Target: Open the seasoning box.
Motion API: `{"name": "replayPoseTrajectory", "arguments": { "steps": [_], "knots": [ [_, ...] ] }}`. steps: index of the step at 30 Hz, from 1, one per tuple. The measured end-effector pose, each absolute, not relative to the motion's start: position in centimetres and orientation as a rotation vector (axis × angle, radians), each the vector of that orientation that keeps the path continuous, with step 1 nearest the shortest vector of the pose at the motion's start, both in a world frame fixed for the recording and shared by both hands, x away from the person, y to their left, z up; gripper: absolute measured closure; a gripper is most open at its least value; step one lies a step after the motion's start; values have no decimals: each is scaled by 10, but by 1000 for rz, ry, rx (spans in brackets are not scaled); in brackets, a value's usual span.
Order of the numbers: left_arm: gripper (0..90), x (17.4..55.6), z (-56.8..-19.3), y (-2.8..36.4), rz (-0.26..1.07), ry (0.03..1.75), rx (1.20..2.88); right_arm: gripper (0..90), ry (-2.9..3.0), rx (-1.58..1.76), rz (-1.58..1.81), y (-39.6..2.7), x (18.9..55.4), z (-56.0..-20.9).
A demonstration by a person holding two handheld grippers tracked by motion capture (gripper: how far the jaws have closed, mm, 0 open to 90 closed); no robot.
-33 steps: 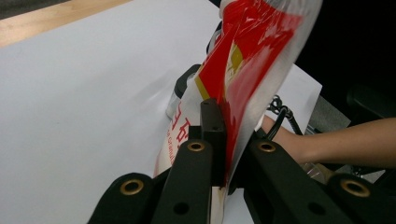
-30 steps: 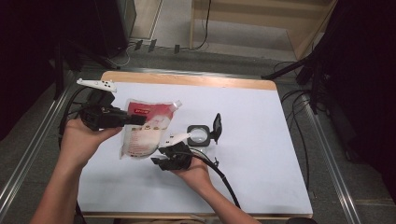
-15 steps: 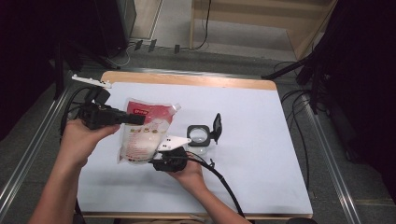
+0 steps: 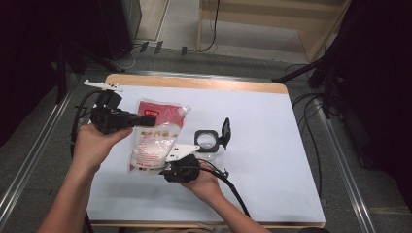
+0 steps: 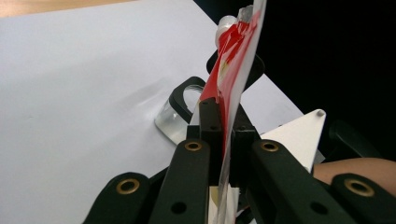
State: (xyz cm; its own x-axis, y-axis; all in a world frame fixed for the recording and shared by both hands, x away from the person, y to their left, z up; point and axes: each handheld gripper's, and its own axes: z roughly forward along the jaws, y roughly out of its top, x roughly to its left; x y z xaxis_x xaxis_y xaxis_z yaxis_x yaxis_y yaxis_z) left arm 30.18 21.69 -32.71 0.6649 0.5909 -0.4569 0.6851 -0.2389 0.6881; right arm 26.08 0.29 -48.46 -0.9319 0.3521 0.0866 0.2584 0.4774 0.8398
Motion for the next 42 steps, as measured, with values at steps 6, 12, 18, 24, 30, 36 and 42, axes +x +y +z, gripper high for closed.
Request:
{"name": "replayPoseTrajectory", "arguments": {
  "steps": [6, 12, 18, 24, 30, 36, 42],
  "knots": [
    [841, 306, -336, 212, -122, 944, 1961, 623, 2644, 539, 1449, -7, 257, -479],
    [811, 303, -342, 197, -87, 899, 2017, 624, 2682, 561, 1440, -24, 250, -471],
    [805, 300, -351, 187, -107, 867, 2017, 625, 2694, 572, 1434, -34, 243, -471],
    [804, 300, -353, 186, -152, 849, 1989, 625, 2685, 573, 1452, -34, 242, -470],
    [802, 301, -354, 184, -195, 851, 1991, 623, 2675, 567, 1476, -33, 241, -467],
    [785, 300, -358, 179, -170, 839, 2007, 621, 2673, 589, 1495, -35, 242, -466],
    [795, 300, -364, 170, -160, 868, 2060, 607, 2693, 603, 1519, -32, 242, -466]
  ]
}}
